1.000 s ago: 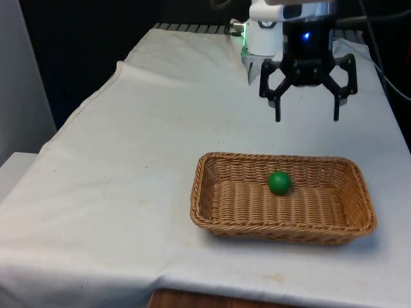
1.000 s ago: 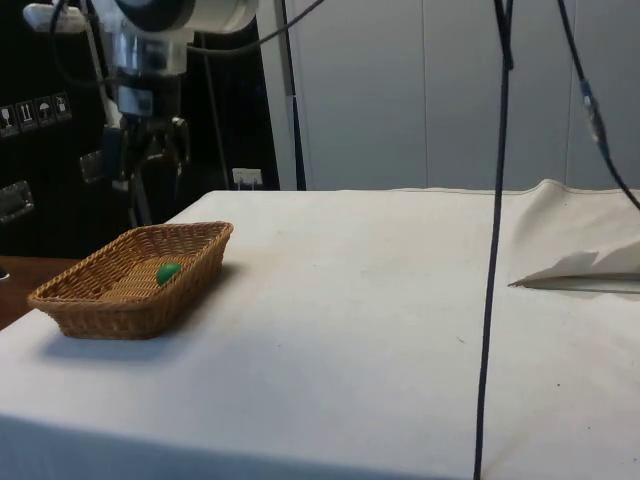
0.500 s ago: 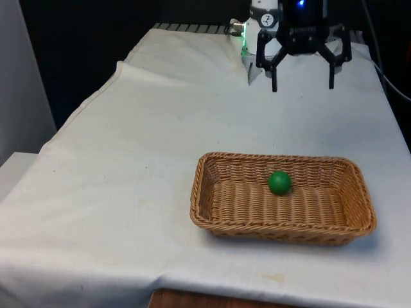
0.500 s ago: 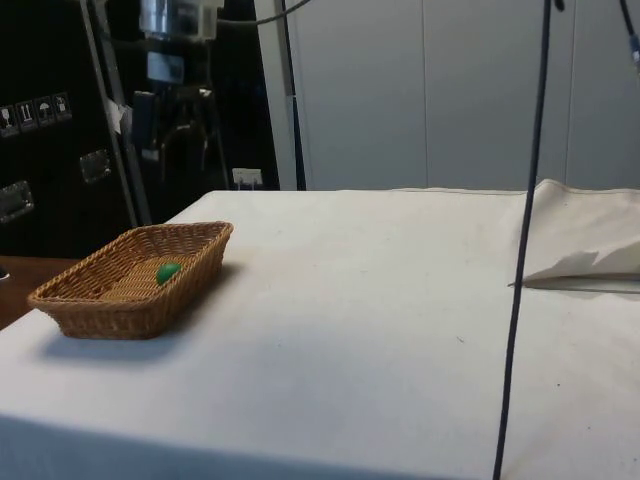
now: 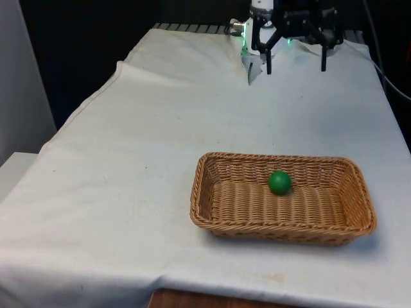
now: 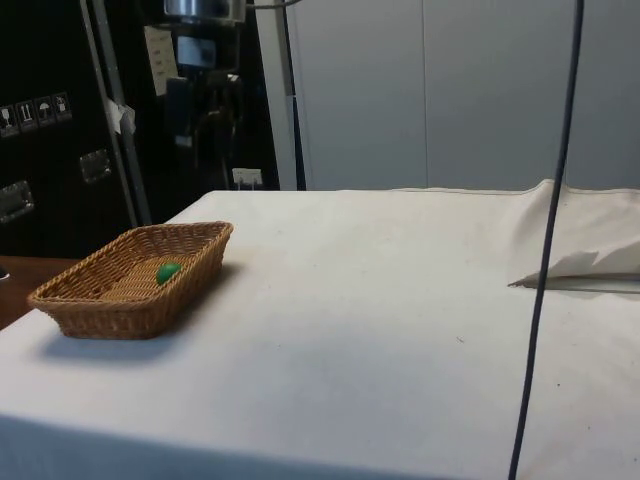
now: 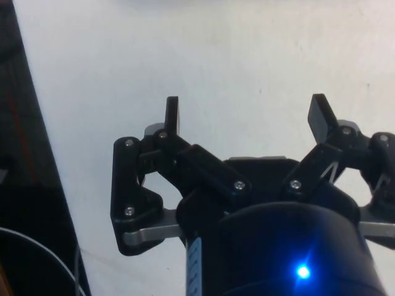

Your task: Pick up the ball and place it into the basket.

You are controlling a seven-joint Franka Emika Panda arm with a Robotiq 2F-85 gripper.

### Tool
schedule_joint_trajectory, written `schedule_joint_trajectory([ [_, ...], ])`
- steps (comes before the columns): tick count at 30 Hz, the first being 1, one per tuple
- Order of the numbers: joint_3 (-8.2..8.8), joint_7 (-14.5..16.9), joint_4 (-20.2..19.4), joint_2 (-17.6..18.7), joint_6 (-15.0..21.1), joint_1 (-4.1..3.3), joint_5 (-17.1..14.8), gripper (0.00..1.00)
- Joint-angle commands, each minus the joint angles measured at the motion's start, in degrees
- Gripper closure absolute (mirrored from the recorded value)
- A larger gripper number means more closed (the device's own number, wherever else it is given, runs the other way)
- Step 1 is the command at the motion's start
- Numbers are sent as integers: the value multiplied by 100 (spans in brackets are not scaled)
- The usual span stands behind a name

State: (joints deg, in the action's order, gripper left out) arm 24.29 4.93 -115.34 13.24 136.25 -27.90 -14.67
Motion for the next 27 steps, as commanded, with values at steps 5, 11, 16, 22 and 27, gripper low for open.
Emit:
schedule_joint_trajectory([
  [5,34,-183,-470,-413,92,-46,430,0],
  [11,29,-269,-733,-665,86,-34,676,0],
  [16,23,-390,-1031,-945,74,-11,985,0],
  [22,17,-521,-1301,-1209,46,11,1289,0],
  [27,11,-653,-1455,-1438,-17,17,1541,0],
])
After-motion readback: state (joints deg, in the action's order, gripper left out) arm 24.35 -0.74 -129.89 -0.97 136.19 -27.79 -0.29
